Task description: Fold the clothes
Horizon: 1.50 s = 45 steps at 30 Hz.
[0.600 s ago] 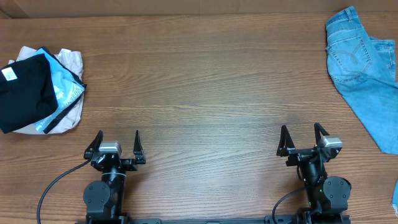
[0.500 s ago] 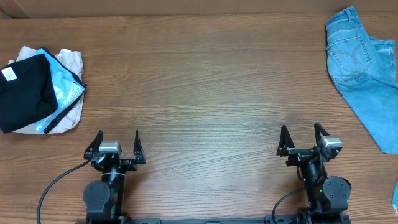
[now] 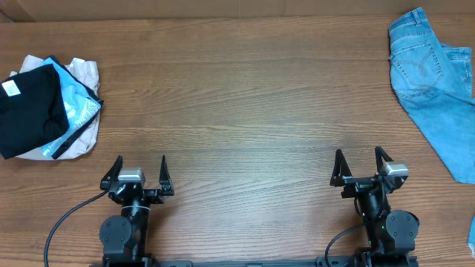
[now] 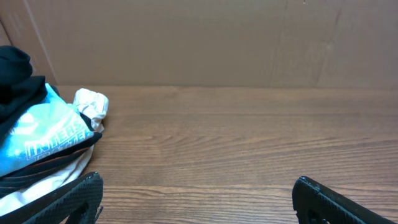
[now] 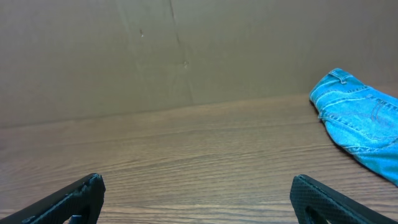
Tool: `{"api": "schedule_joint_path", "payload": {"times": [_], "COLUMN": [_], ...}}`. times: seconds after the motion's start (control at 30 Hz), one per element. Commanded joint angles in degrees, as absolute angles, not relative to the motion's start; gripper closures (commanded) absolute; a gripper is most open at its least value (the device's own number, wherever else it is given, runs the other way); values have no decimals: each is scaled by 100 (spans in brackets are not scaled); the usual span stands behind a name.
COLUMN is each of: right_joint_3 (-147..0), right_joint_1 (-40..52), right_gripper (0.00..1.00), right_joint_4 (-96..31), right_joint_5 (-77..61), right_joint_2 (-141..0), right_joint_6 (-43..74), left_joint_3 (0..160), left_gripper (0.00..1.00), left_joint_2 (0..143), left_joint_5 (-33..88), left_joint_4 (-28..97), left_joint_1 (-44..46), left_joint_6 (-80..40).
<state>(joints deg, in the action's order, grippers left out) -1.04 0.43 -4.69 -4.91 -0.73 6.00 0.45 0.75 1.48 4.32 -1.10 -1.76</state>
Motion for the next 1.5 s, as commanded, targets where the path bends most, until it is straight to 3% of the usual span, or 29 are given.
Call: {"api": "schedule_joint_path", "payload": {"times": [0.0, 1.47], "right_joint_3": [-47, -47], "right_joint_1": [67, 67], "right_gripper": [0, 0], "right_joint_4": [-438, -301], "right_joint_5": [-434, -762], "right_joint_2": [-16, -16], "right_joint_6": [637, 644], "left_joint_3": [27, 27], "left_gripper": [0, 0], "left_joint_2": [25, 25], "left_joint_5": [191, 154], "left_joint_4": [429, 395], "left_joint_1": [-73, -73], "left_joint_6": [-213, -237]}}
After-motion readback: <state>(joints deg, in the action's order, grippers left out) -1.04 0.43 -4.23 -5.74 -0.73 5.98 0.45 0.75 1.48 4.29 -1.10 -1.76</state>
